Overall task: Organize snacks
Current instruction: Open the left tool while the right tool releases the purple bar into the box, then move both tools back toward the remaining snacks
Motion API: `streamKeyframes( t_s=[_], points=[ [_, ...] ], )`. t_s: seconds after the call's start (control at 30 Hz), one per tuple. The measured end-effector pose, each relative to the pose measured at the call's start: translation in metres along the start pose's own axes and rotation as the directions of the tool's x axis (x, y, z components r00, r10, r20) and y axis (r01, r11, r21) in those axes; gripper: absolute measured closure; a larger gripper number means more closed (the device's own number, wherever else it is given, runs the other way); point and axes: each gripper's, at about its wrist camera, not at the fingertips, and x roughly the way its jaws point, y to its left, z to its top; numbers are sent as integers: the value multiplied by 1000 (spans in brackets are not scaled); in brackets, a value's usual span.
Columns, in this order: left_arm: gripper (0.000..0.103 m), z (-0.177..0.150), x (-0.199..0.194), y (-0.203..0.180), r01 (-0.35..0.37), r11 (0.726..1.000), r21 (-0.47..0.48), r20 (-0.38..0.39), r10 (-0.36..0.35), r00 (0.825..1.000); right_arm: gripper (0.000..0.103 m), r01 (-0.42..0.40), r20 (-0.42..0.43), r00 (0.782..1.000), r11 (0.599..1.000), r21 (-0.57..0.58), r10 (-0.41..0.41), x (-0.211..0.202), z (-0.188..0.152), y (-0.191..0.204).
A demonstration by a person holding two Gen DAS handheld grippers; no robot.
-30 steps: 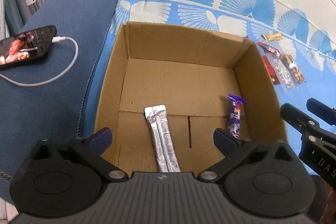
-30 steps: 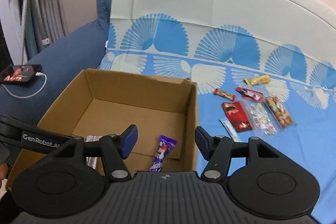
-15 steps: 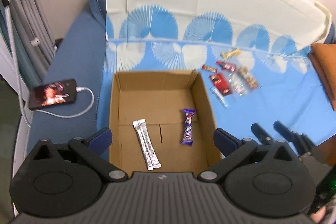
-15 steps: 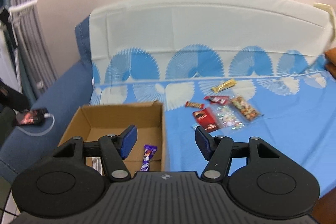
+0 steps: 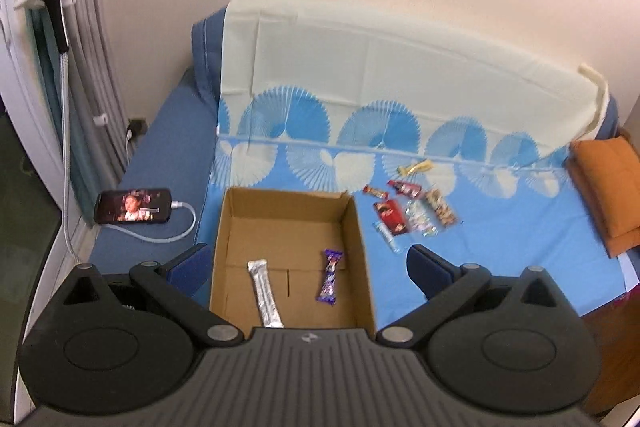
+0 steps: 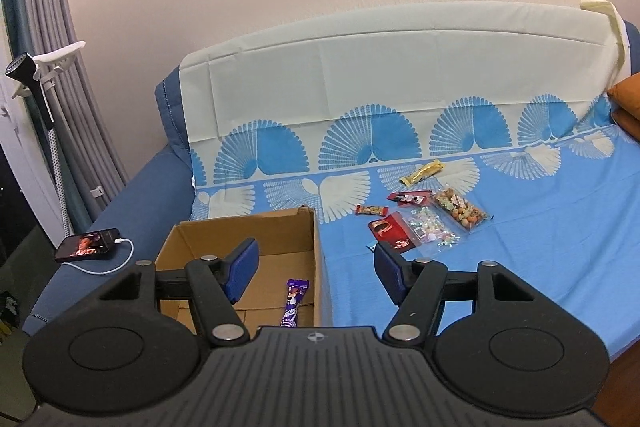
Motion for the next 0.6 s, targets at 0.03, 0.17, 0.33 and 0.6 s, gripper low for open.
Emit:
streamKeyframes(
  t_s=[0.03,0.17,0.33,0.6],
  points=[
    [0,-1,-7,-3,6,1000,2,18,-6,1000,36,1,4,1000,1000,1,-1,-2,0,0],
    [0,-3,-23,-11,16,1000,12,53,-17,998,36,7,21,1000,1000,5,-8,-12,0,-3],
    [0,-3,-35,-14,23,1000,-2,85,-22,996,35,20,39,999,1000,11,-21,-20,1,-9],
    [0,-4,-40,-16,38,999,-9,86,-37,996,34,32,48,998,999,25,-33,-25,-2,-16]
  ],
)
